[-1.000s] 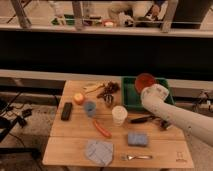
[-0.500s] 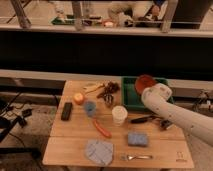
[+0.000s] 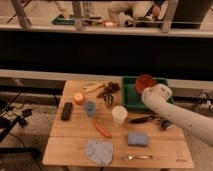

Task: Stack bowls into tray

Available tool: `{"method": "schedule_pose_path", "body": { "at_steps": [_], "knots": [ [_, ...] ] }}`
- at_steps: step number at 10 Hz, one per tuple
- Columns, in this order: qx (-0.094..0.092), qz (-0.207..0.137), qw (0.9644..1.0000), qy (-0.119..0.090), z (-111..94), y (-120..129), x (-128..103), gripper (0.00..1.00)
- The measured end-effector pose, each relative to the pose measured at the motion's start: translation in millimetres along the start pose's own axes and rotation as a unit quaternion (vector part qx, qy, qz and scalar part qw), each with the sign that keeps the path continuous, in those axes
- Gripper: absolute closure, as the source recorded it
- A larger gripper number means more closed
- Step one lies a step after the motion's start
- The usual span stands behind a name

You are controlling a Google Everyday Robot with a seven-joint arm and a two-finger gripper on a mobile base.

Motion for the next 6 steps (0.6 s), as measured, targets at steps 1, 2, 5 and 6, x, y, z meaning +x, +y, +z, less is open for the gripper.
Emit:
{"method": "schedule_pose_path", "body": {
  "at_steps": [1, 2, 5, 6],
  "knots": [
    [0.002, -0.001, 1.0000, 0.001, 3.0, -1.2, 1.6, 1.00],
    [0.004, -0.003, 1.0000, 0.004, 5.7, -3.0, 2.8, 1.00],
    [0.007, -0.009, 0.9999, 0.010, 10.1, -4.2, 6.2, 1.00],
    [0.007, -0.009, 0.9999, 0.010, 10.1, -4.2, 6.2, 1.00]
  ]
}}
